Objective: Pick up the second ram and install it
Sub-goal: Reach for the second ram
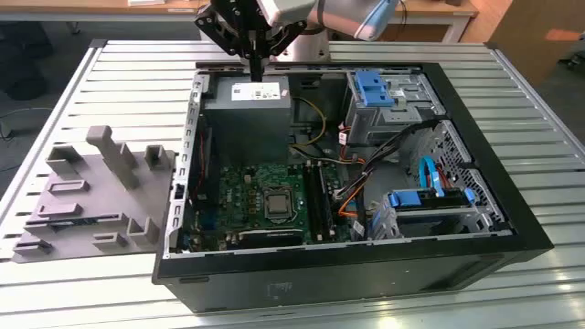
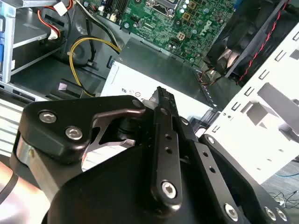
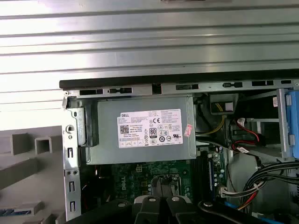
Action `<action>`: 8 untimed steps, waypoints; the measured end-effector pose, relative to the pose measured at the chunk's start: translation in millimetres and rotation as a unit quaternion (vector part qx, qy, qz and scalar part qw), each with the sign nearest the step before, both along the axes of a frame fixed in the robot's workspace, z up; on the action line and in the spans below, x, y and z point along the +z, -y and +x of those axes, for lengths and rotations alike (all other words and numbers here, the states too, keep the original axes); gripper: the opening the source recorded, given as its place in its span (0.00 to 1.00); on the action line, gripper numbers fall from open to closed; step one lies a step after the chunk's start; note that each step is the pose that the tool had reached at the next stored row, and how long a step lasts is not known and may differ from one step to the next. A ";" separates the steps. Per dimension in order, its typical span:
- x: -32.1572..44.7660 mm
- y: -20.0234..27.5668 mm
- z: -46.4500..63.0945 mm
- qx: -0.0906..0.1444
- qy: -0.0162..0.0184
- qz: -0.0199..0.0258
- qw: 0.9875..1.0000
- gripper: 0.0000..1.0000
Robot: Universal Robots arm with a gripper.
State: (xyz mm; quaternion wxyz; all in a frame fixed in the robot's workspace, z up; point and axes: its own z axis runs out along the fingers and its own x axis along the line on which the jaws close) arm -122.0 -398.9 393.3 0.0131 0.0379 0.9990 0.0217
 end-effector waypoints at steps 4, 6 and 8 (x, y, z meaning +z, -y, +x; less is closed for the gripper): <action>0.0 0.0 0.0 0.000 0.000 0.000 1.000 0.11; 0.0 0.0 0.0 0.000 0.000 0.000 1.000 0.11; 0.0 0.0 0.0 0.000 0.000 0.000 1.000 0.11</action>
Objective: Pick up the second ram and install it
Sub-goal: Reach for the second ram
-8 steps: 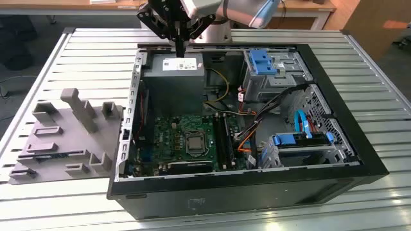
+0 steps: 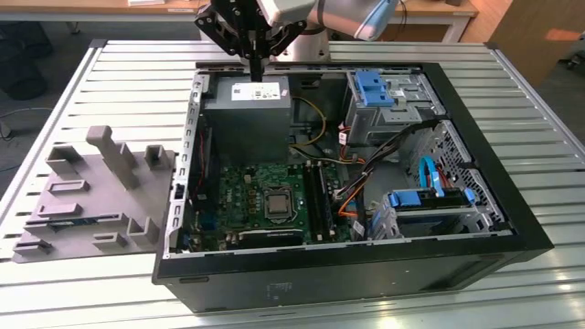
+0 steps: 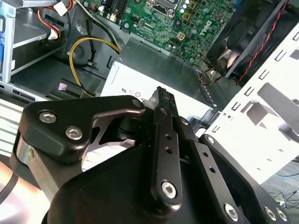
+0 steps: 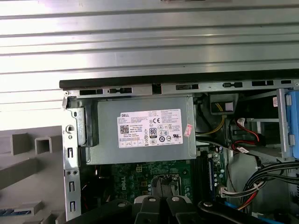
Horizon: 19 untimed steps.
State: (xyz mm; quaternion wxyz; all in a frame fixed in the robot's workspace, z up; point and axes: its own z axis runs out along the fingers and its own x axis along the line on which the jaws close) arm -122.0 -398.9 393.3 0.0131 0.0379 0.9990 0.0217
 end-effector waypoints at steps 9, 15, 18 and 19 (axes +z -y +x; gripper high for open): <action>-0.1 0.0 -6.8 0.000 0.000 0.001 1.000 0.11; -0.1 0.0 -24.4 0.000 0.000 0.001 1.000 0.11; -0.2 0.0 -33.4 0.000 0.000 0.001 1.000 0.11; -0.2 0.0 -36.0 0.000 0.000 0.001 1.000 0.11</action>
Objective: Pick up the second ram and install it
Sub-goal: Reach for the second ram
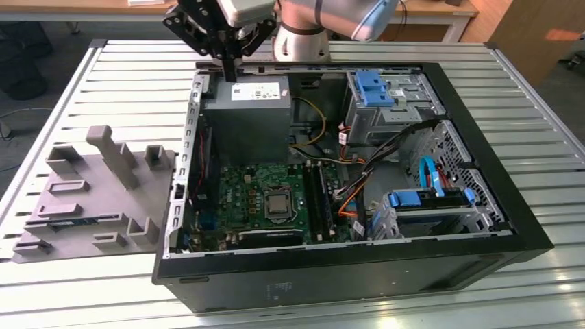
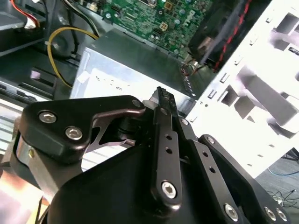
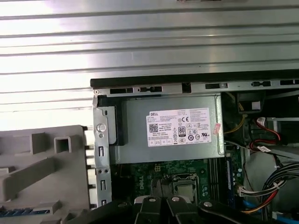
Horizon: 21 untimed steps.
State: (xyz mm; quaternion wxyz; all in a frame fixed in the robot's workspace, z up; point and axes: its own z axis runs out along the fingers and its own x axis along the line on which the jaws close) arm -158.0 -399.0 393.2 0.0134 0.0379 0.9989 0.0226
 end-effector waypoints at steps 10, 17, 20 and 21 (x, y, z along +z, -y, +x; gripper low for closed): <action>0.0 0.0 -25.8 0.000 0.000 0.000 1.000 0.11; -0.1 0.0 -48.5 0.000 0.001 0.000 1.000 0.11; -0.2 0.0 -60.2 0.000 0.002 0.000 1.000 0.11; -0.3 0.0 -64.3 0.000 0.002 0.000 1.000 0.11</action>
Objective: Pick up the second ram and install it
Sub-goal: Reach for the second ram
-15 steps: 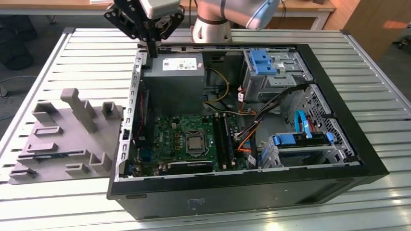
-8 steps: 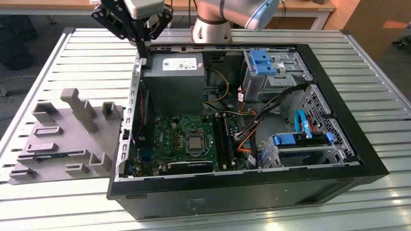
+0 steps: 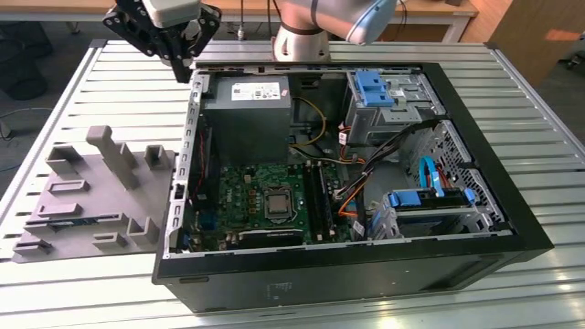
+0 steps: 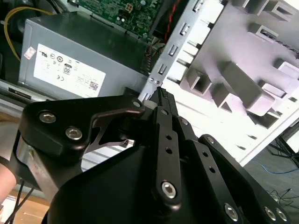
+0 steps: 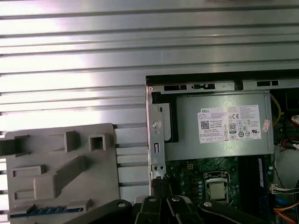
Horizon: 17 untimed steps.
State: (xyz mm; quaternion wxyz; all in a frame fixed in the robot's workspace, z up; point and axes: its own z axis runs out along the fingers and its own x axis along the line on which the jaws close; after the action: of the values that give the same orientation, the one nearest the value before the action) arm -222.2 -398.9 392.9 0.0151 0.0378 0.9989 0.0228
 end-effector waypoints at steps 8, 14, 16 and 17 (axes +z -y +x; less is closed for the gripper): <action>0.0 0.0 -35.0 0.000 0.002 0.000 1.000 0.11; -0.1 0.0 -62.0 0.000 0.004 0.000 1.000 0.11; -0.2 0.0 -71.4 0.000 0.004 0.000 1.000 0.11; -0.2 0.0 -75.9 0.000 0.005 0.000 1.000 0.11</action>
State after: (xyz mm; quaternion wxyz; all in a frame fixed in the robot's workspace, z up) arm -298.2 -398.9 392.7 0.0199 0.0378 0.9988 0.0231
